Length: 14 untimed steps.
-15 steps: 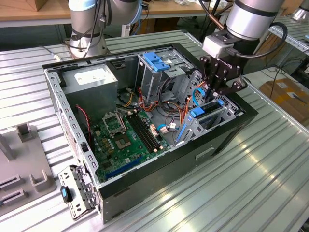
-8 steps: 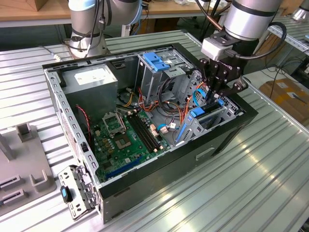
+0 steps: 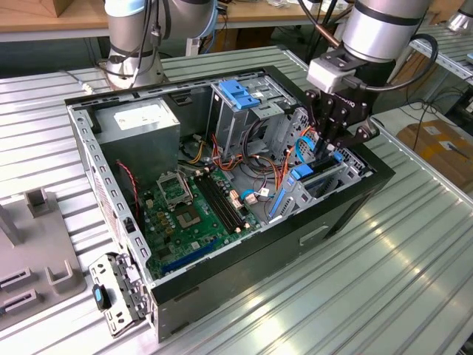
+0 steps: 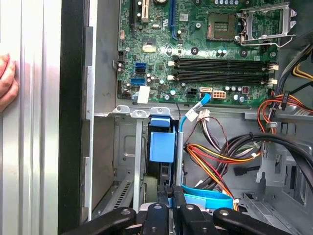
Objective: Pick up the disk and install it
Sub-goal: 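Insert the first disk wire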
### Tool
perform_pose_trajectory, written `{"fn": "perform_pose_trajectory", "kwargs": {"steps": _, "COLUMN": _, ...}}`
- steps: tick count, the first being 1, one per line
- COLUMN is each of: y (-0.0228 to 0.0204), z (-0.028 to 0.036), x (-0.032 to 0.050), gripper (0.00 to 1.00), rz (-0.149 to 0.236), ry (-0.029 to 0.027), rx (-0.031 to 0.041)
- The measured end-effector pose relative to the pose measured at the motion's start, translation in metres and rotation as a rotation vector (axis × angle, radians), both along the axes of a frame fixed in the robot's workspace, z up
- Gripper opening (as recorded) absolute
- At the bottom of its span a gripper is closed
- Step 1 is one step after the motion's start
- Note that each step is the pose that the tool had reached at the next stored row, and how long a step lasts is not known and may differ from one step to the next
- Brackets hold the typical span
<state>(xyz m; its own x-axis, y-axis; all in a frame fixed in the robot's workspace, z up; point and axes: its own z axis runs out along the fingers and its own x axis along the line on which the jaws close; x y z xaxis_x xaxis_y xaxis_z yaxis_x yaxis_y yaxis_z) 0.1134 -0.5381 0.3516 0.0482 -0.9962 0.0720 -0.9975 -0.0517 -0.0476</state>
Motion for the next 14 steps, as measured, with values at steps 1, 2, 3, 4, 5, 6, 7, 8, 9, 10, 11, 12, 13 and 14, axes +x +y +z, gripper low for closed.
{"fn": "perform_pose_trajectory", "kwargs": {"steps": 1, "y": -0.0003, "z": -0.0003, "x": -0.0001, "gripper": 0.16, "rz": 0.0, "ry": 0.0, "rx": 0.0002}}
{"fn": "perform_pose_trajectory", "kwargs": {"steps": 2, "y": -0.0007, "z": -0.0005, "x": -0.0002, "gripper": 0.16, "rz": 0.0, "ry": 0.0, "rx": 0.0002}}
{"fn": "perform_pose_trajectory", "kwargs": {"steps": 3, "y": -0.0011, "z": -0.0005, "x": -0.0002, "gripper": 0.16, "rz": 0.0, "ry": 0.0, "rx": 0.0001}}
{"fn": "perform_pose_trajectory", "kwargs": {"steps": 4, "y": -0.0017, "z": -0.0005, "x": -0.0003, "gripper": 0.16, "rz": 0.0, "ry": 0.0, "rx": 0.0}}
{"fn": "perform_pose_trajectory", "kwargs": {"steps": 5, "y": -0.0021, "z": -0.0005, "x": -0.0004, "gripper": 0.16, "rz": 0.0, "ry": 0.0, "rx": 0.0}}
{"fn": "perform_pose_trajectory", "kwargs": {"steps": 6, "y": -0.0024, "z": -0.0006, "x": -0.0005, "gripper": 0.16, "rz": 0.0, "ry": 0.0, "rx": 0.0}}
{"fn": "perform_pose_trajectory", "kwargs": {"steps": 7, "y": -0.0024, "z": -0.0006, "x": -0.0006, "gripper": 0.16, "rz": 0.0, "ry": 0.0, "rx": 0.0001}}
{"fn": "perform_pose_trajectory", "kwargs": {"steps": 8, "y": -0.0024, "z": -0.0006, "x": -0.0006, "gripper": 0.16, "rz": 0.0, "ry": 0.0, "rx": 0.0001}}
{"fn": "perform_pose_trajectory", "kwargs": {"steps": 9, "y": -0.0024, "z": -0.0006, "x": -0.0006, "gripper": 0.16, "rz": 0.0, "ry": 0.0, "rx": 0.0}}
{"fn": "perform_pose_trajectory", "kwargs": {"steps": 10, "y": -0.0025, "z": -0.0006, "x": -0.0006, "gripper": 0.16, "rz": 0.0, "ry": 0.0, "rx": 0.0001}}
{"fn": "perform_pose_trajectory", "kwargs": {"steps": 11, "y": -0.0024, "z": -0.0006, "x": -0.0006, "gripper": 0.16, "rz": 0.0, "ry": 0.0, "rx": 0.0001}}
{"fn": "perform_pose_trajectory", "kwargs": {"steps": 12, "y": -0.0025, "z": -0.0008, "x": -0.0006, "gripper": 0.16, "rz": 0.0, "ry": 0.0, "rx": 0.0001}}
{"fn": "perform_pose_trajectory", "kwargs": {"steps": 13, "y": -0.0025, "z": -0.001, "x": -0.0006, "gripper": 0.16, "rz": 0.0, "ry": 0.0, "rx": 0.0001}}
{"fn": "perform_pose_trajectory", "kwargs": {"steps": 14, "y": -0.0025, "z": -0.0011, "x": -0.0006, "gripper": 0.16, "rz": 0.0, "ry": 0.0, "rx": 0.0}}
